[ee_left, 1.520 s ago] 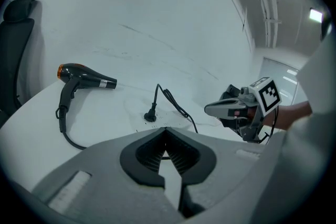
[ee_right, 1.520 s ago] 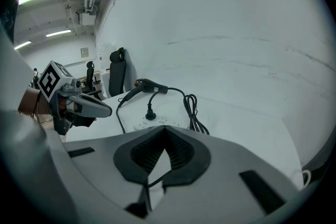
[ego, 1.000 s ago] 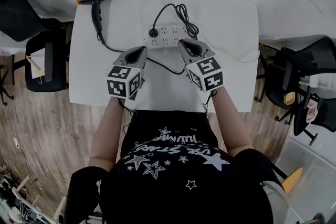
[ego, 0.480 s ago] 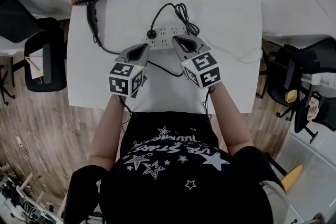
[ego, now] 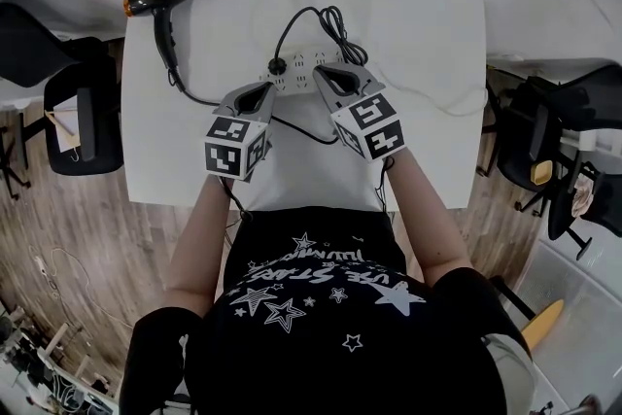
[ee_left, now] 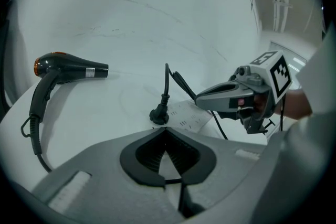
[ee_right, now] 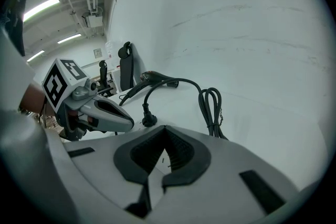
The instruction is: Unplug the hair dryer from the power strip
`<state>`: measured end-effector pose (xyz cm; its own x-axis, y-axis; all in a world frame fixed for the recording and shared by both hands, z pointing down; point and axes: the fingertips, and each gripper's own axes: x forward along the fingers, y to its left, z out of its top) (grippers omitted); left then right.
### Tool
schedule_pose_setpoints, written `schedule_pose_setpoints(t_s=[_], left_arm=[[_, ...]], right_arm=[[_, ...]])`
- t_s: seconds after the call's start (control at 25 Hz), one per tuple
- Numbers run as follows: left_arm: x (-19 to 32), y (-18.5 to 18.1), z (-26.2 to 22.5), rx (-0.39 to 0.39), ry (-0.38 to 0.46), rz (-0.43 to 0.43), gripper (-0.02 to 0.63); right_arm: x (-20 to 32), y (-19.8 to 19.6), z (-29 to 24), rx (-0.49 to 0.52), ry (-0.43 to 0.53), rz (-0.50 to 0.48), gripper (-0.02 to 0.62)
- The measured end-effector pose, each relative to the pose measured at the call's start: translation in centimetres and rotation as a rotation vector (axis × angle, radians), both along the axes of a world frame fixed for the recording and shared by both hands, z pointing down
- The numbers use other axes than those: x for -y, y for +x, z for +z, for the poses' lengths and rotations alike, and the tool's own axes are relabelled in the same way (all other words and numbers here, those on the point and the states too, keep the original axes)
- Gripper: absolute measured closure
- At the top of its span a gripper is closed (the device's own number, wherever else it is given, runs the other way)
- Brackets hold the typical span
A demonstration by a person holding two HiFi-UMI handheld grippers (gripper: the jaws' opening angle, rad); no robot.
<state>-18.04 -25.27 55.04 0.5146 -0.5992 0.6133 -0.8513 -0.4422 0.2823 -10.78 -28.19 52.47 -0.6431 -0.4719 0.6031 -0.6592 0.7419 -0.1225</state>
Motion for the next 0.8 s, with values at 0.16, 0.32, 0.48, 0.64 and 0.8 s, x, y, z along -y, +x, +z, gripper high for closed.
schedule_pose_setpoints(t_s=[0.16, 0.32, 0.48, 0.64, 0.8], left_arm=[[0.0, -0.1, 0.3, 0.01, -0.008, 0.005, 0.598], [-0.2, 0.0, 0.3, 0.024, -0.005, 0.014, 0.598], [-0.2, 0.0, 0.4, 0.054, 0.002, 0.026, 0.598], [-0.2, 0.0, 0.3, 0.059, 0.0, 0.034, 0.598], [-0.1, 0.1, 0.4, 0.069, -0.009, 0.06, 0.598]], right_arm=[[0.0, -0.6, 0.1, -0.008, 0.0, -0.023, 0.586], [-0.2, -1.5, 0.0, -0.011, -0.001, -0.057, 0.586], [-0.4, -2.8, 0.4, -0.032, 0.001, -0.115, 0.586], [-0.2, -4.1, 0.1, -0.04, 0.033, -0.16, 0.584], [0.2, -5.4, -0.3, -0.019, 0.052, -0.197, 0.485]])
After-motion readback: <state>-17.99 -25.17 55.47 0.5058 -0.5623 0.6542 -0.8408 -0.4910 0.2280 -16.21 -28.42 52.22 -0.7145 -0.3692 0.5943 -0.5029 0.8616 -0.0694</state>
